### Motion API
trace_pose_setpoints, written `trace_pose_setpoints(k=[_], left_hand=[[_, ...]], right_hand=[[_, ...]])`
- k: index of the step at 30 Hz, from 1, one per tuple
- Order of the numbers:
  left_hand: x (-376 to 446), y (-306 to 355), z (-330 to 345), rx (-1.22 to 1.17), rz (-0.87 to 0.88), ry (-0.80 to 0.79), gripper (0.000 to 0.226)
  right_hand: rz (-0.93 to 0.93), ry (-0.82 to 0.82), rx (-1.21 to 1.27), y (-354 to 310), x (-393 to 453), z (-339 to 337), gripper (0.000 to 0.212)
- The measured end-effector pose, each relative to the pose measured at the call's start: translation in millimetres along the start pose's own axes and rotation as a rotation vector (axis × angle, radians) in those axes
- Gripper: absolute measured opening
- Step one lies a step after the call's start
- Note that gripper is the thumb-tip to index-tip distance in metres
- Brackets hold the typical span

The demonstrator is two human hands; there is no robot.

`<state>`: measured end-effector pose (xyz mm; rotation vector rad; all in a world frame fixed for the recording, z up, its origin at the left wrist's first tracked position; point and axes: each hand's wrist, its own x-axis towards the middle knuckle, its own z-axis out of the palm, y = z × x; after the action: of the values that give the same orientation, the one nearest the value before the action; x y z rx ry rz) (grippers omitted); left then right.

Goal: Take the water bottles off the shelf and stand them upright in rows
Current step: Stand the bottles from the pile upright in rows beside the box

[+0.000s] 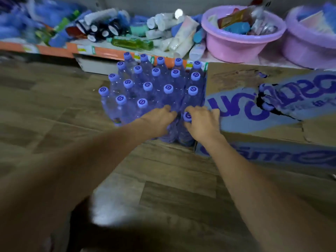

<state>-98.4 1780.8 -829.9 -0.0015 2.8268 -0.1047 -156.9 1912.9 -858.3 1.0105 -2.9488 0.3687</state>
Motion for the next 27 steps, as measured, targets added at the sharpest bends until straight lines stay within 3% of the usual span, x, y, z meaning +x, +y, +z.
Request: trace_pose_setpoints(k=[4,7,11,14,21,24,27], left_hand=[[-20.4,15.1,9.7,-0.044,-0.099,0.084,0.034],[-26.8,18.0,17.0,-0.070,-0.072,0.114,0.036],[-31.5,11.1,25.0,-0.086,0.024,0.074,0.036],[-26.2,5.9,13.5,-0.152,0.070,0.083,0.033],[-29.8,28.3,-33.7,-0.411,0.177,-0.003,0.023],[-30.0,49.4,-38.9,-0.573,0.184,-0.018,0.019],[-23.7,74.2,-41.7,-0.588,0.194,-0.008,0.017]], right_hand=[[-0.004,0.041,0.010,-4.9,-9.4,0.8,0.022],[0.019,0.036,0.013,-4.0,-14.2,-5.7,0.018],[-0.058,-0.049,-0.059,-5.3,-33.6,-19.1,0.020],[-0.061,-0.155,0.032,-8.3,-39.3,-46.7,0.016],[0.073,-0.359,0.098,20.5,-81.0,-97.7,0.041],[0.129,-0.410,0.023,43.6,-102.2,-104.1,0.035],[0.150,-0.445,-0.114,61.0,-110.7,-105.3,0.036]])
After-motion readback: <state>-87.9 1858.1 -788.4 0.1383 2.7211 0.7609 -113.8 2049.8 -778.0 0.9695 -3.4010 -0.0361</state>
